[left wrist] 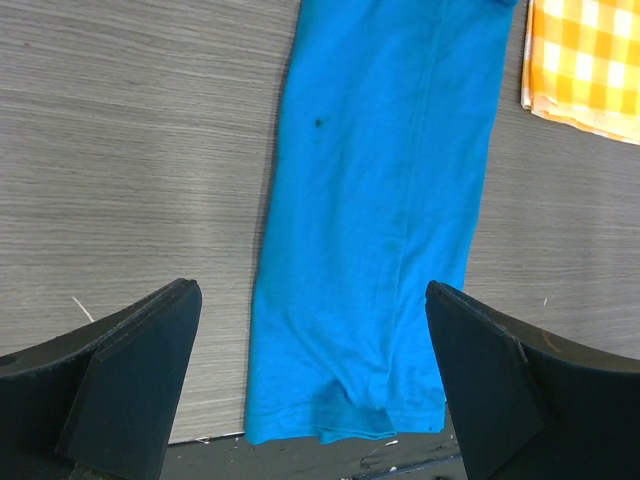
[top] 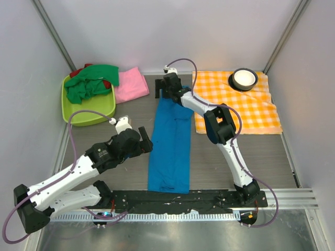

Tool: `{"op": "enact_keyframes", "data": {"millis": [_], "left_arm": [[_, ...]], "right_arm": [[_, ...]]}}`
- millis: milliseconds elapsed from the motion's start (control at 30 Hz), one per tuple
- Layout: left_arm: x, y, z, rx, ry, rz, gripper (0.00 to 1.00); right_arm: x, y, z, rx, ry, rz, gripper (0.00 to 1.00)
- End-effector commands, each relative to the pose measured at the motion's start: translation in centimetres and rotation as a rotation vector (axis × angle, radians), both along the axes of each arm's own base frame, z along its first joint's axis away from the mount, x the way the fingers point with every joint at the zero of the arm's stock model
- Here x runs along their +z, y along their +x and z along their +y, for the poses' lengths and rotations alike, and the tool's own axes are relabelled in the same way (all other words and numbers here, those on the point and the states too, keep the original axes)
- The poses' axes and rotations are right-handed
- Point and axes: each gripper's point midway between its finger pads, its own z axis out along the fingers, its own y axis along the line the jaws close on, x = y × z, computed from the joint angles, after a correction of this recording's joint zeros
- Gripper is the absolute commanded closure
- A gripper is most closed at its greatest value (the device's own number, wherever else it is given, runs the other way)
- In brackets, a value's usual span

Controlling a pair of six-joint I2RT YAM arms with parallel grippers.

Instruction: Fold and stack the t-shirts

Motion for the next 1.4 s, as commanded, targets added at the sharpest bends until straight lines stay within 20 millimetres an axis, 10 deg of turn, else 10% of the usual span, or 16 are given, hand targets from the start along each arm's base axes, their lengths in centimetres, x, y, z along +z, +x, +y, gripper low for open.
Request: {"op": "enact_keyframes", "data": {"millis": [0,233,500,733,1367], "left_arm": [[0.6,0.3,0.0,0.009,-0.026,-0.027,0.0],[0.7,0.3,-0.1,0.008,-0.038,-0.033,0.0],[0.6,0.8,-1.3,-0.011,-0.046,-0.025,0.0],[0.8,1.1,-1.8,-0.017,-0.05,-0.027,0.0],[-0.5,1.5,-1.6,-0.015,-0.02,-0.015,0.0]], "right_arm": [[7.1,1.0,-0.8,-0.058,0.001,-0.132,0.01],[14.4,-2.0,-5.1,-0.155,0.012,-0.322,0.0],[9.4,-4.1,-6.8,-0.167,-0.108,-0.164,0.0],[6.6,-1.4,-6.5,-0.255,-0.174,-0.054,0.0],[3.8,-1.3,1.6,-0.022,0.125,0.044,0.0]]}}
